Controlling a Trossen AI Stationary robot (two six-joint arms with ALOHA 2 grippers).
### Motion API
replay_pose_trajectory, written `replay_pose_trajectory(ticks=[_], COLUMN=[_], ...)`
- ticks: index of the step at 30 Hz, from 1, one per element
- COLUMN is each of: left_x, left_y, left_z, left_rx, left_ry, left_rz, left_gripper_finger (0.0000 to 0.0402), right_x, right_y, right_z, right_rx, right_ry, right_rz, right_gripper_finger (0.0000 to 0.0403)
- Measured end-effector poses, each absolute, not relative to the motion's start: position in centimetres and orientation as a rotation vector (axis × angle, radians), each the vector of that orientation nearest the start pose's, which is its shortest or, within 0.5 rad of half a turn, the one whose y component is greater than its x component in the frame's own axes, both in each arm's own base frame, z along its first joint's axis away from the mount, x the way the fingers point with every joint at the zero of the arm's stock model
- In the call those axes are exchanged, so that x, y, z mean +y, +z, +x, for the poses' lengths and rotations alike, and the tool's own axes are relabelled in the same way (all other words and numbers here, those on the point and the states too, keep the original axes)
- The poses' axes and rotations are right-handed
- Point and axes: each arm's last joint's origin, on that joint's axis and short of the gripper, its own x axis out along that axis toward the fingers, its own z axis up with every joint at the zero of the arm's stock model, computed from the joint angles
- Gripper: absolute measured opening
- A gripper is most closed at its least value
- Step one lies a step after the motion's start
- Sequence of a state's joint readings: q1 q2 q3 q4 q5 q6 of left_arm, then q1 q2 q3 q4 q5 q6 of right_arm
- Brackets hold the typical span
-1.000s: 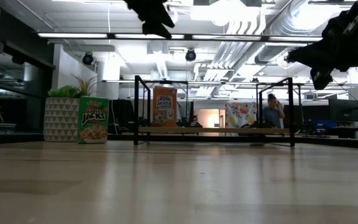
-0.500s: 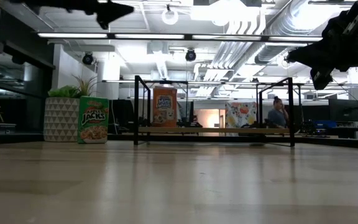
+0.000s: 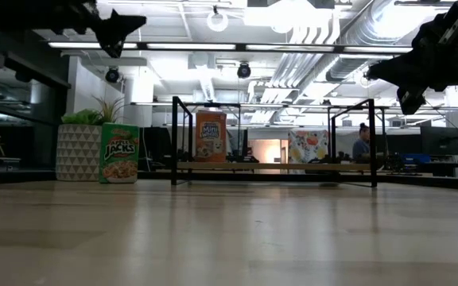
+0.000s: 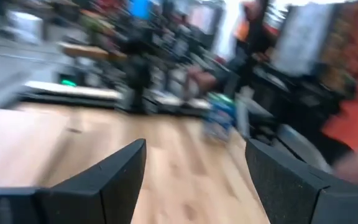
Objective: Stack cereal on shelf
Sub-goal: Put the orange cereal box on the shelf aligned with the other orange cereal box
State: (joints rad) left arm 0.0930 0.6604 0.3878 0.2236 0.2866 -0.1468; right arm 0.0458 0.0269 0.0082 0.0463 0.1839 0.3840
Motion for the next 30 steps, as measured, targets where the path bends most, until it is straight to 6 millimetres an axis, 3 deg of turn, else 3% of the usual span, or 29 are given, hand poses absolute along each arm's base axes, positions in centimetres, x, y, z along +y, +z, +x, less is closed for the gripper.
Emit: replay_pose_trajectory(ticks=[5, 12, 15, 22, 30], left_x=[-2.8, -7.3, -8.9, -11.7, -13.3], left_y=[24.4, 23.9, 24.5, 26.8, 26.3], left_z=[16.9, 16.8, 16.5, 16.3, 15.8], left_rx=[0.137, 0.502, 0.599, 0.600, 0.632], left_ry=[-0.364, -0.394, -0.419, -0.499, -0.468], left_rz=[-0.033, 0.138, 0.213, 0.166, 0.125], left_gripper_finger=[0.0267, 0.0267, 0.0267, 0.0266, 0.0266], right_x=[-0.1, -0.1, -0.1, -0.1, -0.1], right_y=[16.9, 16.9, 16.9, 16.9, 16.9], right_z=[9.8, 9.8, 9.8, 9.8, 9.8], right_rx=[-0.054, -0.054, -0.054, -0.054, -0.054], right_ry=[-0.131, -0.131, -0.131, -0.131, -0.131], right_rz=[0.387, 0.387, 0.387, 0.387, 0.387], right_gripper_finger=[0.0000, 0.0000, 0.0000, 0.0000, 0.0000])
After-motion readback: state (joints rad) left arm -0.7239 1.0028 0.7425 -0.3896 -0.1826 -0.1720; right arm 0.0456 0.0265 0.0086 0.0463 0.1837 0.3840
